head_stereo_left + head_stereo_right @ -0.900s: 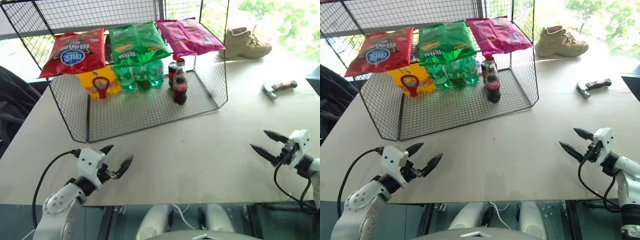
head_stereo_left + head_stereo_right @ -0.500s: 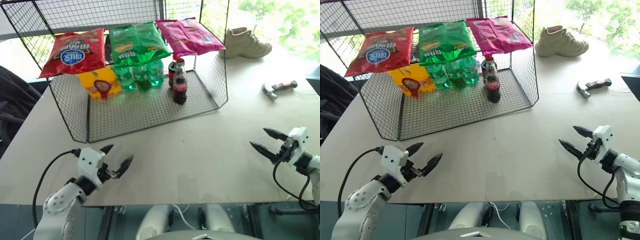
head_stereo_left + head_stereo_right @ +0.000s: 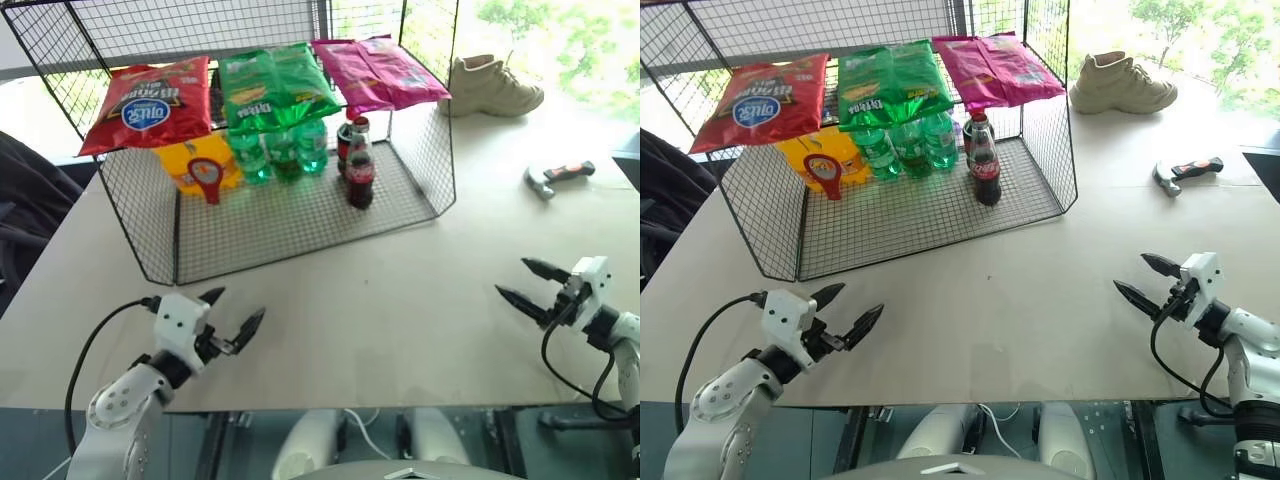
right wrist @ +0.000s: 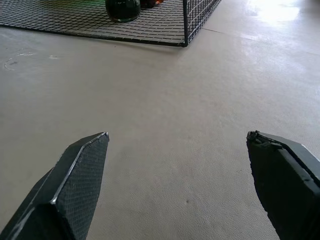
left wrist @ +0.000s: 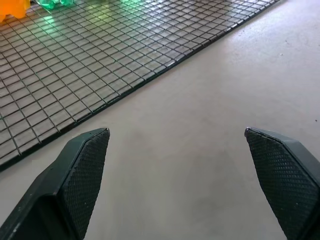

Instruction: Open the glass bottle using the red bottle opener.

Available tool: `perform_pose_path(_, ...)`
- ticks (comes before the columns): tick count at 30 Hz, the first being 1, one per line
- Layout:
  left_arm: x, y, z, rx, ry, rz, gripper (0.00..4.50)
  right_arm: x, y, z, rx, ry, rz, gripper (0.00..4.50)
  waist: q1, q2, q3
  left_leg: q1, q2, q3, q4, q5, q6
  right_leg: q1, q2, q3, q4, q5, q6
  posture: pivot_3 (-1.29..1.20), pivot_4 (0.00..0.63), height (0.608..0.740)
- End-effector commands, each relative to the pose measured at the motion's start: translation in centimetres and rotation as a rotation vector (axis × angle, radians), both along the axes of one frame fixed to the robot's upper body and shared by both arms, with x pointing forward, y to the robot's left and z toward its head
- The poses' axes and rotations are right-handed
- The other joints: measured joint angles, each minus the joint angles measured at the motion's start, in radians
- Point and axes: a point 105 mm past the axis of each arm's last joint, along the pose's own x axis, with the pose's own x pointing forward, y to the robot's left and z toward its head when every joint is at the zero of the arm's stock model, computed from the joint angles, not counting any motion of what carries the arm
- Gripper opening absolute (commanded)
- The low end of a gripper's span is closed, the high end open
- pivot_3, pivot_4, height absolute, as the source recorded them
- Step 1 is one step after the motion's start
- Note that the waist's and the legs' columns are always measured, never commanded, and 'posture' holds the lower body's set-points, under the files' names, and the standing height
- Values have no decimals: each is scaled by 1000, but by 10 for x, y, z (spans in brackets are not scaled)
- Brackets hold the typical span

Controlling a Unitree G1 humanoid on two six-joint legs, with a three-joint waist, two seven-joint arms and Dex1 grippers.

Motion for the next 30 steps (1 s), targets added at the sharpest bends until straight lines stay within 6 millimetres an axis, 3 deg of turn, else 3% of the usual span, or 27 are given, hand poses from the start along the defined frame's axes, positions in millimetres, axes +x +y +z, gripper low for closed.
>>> perform_pose_path(1,12,1,21,4,-114,39,4500,3,36,18,21,-77,118,4427,-1,0,0,0,0,0,0,0,0,0,0,0,0,0,0,0,150,740)
perform_pose_path(5,30,4,42,-11,-230,120,4500,-3,89,31,103,-105,250,4427,0,0,0,0,0,0,0,0,0,0,0,0,1,0,0,0,150,740)
perform_pose_path(9,51,23,80,33,-432,323,4500,-11,145,56,214,-163,382,4427,1,-1,0,0,0,-1,0,2,-4,-2,1,-1,1,0,0,0,150,740)
perform_pose_path(14,62,39,102,64,-539,466,4500,-20,185,87,293,-215,484,4427,0,-1,0,-1,-2,-1,0,3,-5,-3,0,-2,1,1,1,0,150,740)
perform_pose_path(23,91,56,110,57,-537,456,4500,-26,213,112,318,-272,537,4427,1,-2,-1,-3,-2,-1,0,5,-1,-6,1,-5,3,1,1,0,150,740)
perform_pose_path(30,116,49,106,39,-502,352,4500,-19,218,116,245,-310,469,4427,9,-2,-1,0,-3,-5,1,8,-5,-7,0,-8,14,1,1,0,150,740)
